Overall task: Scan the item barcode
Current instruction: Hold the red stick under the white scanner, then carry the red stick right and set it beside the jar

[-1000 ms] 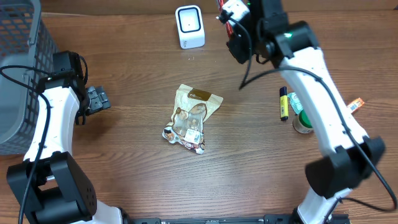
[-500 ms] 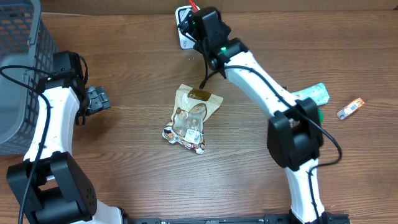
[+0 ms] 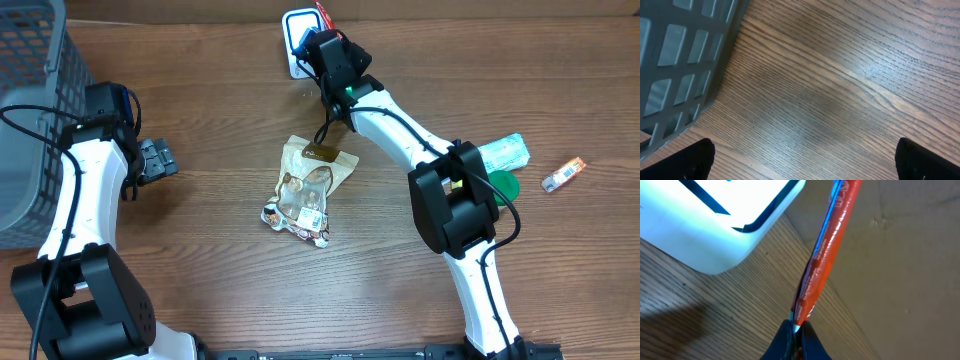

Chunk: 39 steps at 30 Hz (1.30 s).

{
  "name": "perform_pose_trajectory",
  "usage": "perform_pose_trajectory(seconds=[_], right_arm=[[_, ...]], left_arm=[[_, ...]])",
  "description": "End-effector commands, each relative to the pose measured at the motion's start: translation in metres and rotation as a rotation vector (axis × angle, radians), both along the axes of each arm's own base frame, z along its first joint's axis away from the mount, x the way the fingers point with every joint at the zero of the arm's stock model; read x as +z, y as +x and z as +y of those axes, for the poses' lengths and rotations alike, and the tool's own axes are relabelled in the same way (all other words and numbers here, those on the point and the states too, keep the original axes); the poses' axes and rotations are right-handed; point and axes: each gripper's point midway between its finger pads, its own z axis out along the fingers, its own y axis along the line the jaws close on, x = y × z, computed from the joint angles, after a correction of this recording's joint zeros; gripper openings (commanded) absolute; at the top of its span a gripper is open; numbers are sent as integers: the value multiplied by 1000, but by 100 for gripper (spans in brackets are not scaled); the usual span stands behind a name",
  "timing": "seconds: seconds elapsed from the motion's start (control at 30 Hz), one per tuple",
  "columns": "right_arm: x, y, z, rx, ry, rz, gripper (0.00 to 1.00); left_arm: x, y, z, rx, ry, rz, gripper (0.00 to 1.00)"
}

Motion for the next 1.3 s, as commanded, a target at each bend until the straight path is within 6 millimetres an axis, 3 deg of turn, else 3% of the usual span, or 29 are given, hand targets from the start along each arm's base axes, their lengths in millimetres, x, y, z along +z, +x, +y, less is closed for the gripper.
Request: perform_pose_trajectory(seconds=[0.0,0.13,0.23,0.33,0.4,0.5,0.67,0.73,0.97,1.07,1.17,1.2,1.27], right_arm=[[49,-2,-3,-75,83,-94,3],[109,-17,-9,-127,221,-155,3],[144,-42,-16,-142,317,-127,3],[162,-77,-36,-218,440,-38,3],[163,-97,-53,-274,498,36,3],[151,-126,-84,-378,528,166,3],[105,-173,-131,-584,552,439,3],[76,-194,-154,-668,551,569,3],[16,-217,-203,-822,516,662,4],[-2,-218,-213,-847,528,657,13],[-13,-215,-210,-836,558,655,35],[-14,-214,-208,-832,566,657,47],[-14,-212,-208,-829,568,652,54]], left_arm=[[12,4,0,-15,22,-27,100],[12,4,0,-15,22,-27,100],[12,4,0,-15,22,-27,100],[12,4,0,-15,22,-27,100],[12,4,0,-15,23,-27,100],[12,4,0,-15,23,-27,100],[12,5,-1,-18,22,-27,100],[12,5,-1,-18,22,-27,100],[12,5,-1,-18,22,-27,100],[12,4,-1,-18,22,-27,100],[12,5,-1,-18,22,-27,100],[12,5,-1,-19,22,-27,100],[12,5,-1,-19,22,-27,100]])
